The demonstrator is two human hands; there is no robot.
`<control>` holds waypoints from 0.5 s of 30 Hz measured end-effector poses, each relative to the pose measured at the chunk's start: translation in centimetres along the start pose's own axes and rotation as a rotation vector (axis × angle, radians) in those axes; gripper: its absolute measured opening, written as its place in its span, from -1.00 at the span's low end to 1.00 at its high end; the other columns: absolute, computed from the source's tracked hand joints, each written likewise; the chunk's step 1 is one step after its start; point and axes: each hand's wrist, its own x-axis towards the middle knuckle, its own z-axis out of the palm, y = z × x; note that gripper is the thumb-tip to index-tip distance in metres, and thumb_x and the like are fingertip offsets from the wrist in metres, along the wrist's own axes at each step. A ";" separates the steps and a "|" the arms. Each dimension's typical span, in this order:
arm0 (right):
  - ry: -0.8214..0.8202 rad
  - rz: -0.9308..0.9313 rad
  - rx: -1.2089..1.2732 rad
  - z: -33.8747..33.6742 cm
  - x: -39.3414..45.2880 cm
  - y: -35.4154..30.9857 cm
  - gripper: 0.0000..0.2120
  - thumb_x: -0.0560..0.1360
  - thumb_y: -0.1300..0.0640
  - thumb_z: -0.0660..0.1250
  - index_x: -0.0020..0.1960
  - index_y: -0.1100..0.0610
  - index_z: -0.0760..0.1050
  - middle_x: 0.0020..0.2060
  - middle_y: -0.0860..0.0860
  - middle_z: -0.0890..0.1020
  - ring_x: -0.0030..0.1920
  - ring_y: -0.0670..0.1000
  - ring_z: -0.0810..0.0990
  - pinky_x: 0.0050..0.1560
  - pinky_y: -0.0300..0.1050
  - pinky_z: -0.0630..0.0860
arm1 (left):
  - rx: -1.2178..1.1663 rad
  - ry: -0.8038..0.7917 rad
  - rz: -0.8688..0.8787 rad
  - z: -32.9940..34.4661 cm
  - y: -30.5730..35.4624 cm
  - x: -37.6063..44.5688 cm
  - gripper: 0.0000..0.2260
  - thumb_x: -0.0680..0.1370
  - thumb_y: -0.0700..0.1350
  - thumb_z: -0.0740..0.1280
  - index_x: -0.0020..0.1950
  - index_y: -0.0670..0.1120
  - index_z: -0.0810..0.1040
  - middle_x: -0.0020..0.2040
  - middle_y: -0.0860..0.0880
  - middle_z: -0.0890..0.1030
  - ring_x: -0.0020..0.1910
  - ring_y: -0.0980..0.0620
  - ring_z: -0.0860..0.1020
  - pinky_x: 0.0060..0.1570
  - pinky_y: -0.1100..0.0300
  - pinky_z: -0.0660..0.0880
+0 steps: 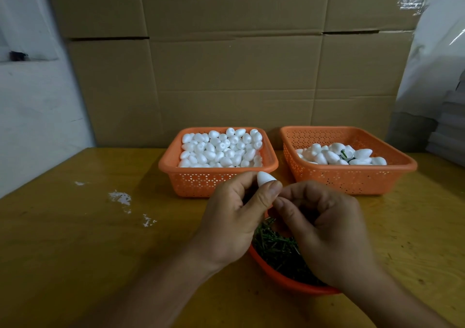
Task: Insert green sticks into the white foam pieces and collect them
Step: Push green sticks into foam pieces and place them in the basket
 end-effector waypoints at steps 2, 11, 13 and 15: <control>0.003 0.000 0.018 0.1 0.0 0.1 -0.94 0.52 0.10 0.42 -0.12 -0.02 0.62 -0.38 -0.10 0.68 -0.41 -0.02 0.66 -0.40 0.08 0.59 | 0.021 -0.006 0.009 0.0 0.0 0.0 -0.80 0.59 0.09 0.32 -0.11 0.00 0.58 -0.47 0.09 0.41 -0.49 0.14 0.35 -0.44 0.26 0.34; -0.120 0.146 0.214 -0.2 0.6 0.3 -0.92 0.55 0.23 0.38 -0.10 0.11 0.62 -0.34 0.01 0.72 -0.36 -0.05 0.70 -0.35 -0.26 0.59 | -0.053 0.006 -0.004 0.4 -0.7 -0.3 -0.84 0.61 0.05 0.33 -0.06 -0.01 0.60 -0.43 0.12 0.50 -0.50 0.21 0.40 -0.46 0.35 0.37; -0.125 0.176 0.252 -0.2 0.7 0.2 -0.93 0.55 0.24 0.38 -0.09 0.15 0.62 -0.32 0.04 0.73 -0.34 -0.01 0.71 -0.33 -0.25 0.60 | -0.083 0.003 -0.018 0.3 -0.6 -0.2 -0.80 0.59 0.05 0.33 0.03 -0.07 0.58 -0.42 0.16 0.54 -0.50 0.23 0.45 -0.46 0.39 0.38; -0.108 0.198 0.260 -0.5 1.0 0.3 -0.94 0.55 0.26 0.38 -0.09 0.18 0.62 -0.29 0.06 0.73 -0.33 -0.01 0.71 -0.34 -0.27 0.58 | -0.094 0.022 -0.045 0.3 -0.5 -0.1 -0.69 0.59 0.08 0.32 0.17 -0.13 0.54 -0.44 0.18 0.52 -0.49 0.25 0.45 -0.47 0.39 0.36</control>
